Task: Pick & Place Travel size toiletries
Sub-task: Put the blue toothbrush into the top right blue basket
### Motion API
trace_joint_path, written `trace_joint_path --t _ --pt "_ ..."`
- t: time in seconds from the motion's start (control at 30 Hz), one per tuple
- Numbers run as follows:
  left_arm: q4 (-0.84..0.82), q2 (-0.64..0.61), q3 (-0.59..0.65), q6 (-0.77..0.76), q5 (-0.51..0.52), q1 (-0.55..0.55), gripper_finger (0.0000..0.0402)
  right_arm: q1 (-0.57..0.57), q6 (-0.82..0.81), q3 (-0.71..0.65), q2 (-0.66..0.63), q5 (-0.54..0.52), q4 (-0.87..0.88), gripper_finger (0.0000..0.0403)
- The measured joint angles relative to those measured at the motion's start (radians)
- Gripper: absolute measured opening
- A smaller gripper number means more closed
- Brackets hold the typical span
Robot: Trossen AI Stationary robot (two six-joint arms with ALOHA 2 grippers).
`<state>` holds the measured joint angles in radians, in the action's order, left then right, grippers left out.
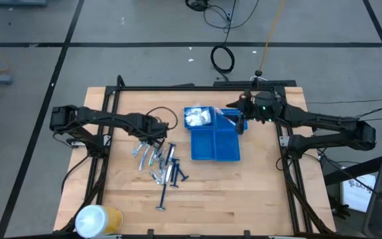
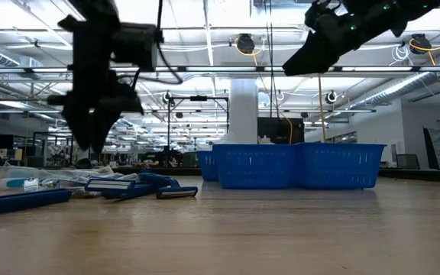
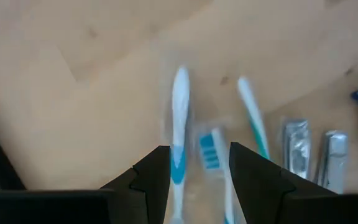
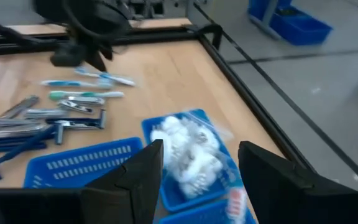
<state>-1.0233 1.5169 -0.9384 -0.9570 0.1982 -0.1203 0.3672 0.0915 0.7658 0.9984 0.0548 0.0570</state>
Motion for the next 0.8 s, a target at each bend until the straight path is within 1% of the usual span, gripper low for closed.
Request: trace_joint_path --t 0.17,0.27,0.37,0.43,0.5,0.6,0.73,0.8 --pt "-0.005 0.000 0.077 -0.149 -0.094 0.054 0.0159 -0.036 0.003 -0.075 -0.029 -0.001 -0.071 0.0196" --pt "-0.073 0.000 0.082 -0.229 -0.149 0.103 0.0159 -0.047 0.000 -0.109 -0.031 -0.001 -0.103 0.0196" --pt "-0.102 0.000 0.082 -0.261 -0.222 0.148 0.0159 -0.056 0.000 -0.133 -0.032 -0.001 -0.108 0.0196" --pt "-0.095 0.000 0.082 -0.260 -0.251 0.173 0.0159 -0.061 0.002 -0.144 -0.032 -0.001 -0.121 0.0196" --pt "-0.100 0.000 0.082 -0.257 -0.249 0.189 0.0159 -0.062 0.003 -0.144 -0.032 0.001 -0.135 0.0196" --pt "-0.107 -0.001 0.082 -0.262 -0.218 0.197 0.0159 -0.062 0.001 -0.144 -0.033 0.001 -0.154 0.0196" --pt "-0.167 -0.001 0.082 -0.289 -0.177 0.197 0.0159 -0.062 0.003 -0.144 -0.033 0.002 -0.154 0.0196" --pt "-0.178 0.000 0.082 -0.305 -0.176 0.197 0.0159 -0.062 0.006 -0.144 -0.033 0.002 -0.153 0.0196"
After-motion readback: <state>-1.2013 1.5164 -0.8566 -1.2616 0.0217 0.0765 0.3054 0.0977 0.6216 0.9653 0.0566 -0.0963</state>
